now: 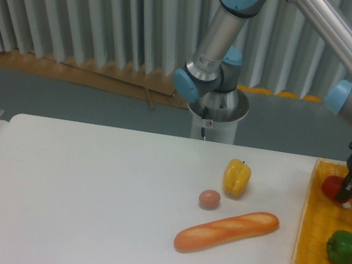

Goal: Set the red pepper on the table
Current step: 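Lift the red pepper out of the basket toward the yellow pepper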

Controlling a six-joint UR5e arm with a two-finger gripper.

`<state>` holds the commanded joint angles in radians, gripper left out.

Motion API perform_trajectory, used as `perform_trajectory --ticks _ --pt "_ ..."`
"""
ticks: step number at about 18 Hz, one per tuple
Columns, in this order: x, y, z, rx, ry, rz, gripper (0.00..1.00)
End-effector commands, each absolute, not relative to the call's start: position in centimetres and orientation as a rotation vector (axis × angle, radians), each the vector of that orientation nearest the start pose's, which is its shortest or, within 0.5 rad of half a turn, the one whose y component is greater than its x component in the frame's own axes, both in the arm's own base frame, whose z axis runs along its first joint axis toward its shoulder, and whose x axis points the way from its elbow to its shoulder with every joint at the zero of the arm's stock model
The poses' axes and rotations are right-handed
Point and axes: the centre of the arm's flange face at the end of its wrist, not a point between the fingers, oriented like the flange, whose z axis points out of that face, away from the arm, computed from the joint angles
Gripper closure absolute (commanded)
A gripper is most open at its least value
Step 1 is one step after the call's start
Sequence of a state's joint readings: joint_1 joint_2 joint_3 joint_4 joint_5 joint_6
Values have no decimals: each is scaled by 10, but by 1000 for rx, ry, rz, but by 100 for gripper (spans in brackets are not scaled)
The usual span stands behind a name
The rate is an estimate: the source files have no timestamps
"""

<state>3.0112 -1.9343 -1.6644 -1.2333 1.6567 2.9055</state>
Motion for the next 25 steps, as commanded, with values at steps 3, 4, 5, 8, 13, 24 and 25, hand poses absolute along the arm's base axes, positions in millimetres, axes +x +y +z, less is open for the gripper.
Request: perform_trajectory --ticks 3,4,5,8,13,24,25 --pt "-568 204 288 -2355 2086 -212 44" --pt "-566 204 292 -2360 2080 -209 44" --pt "-562 204 298 -2373 2062 -208 44" --pt "-560 207 312 -2434 2008 -188 44" --pt "-554 228 341 -2570 1818 -94 44" --pt "-480 337 394 -2739 1294 37 44" --pt "-468 349 397 -2743 1284 38 44"
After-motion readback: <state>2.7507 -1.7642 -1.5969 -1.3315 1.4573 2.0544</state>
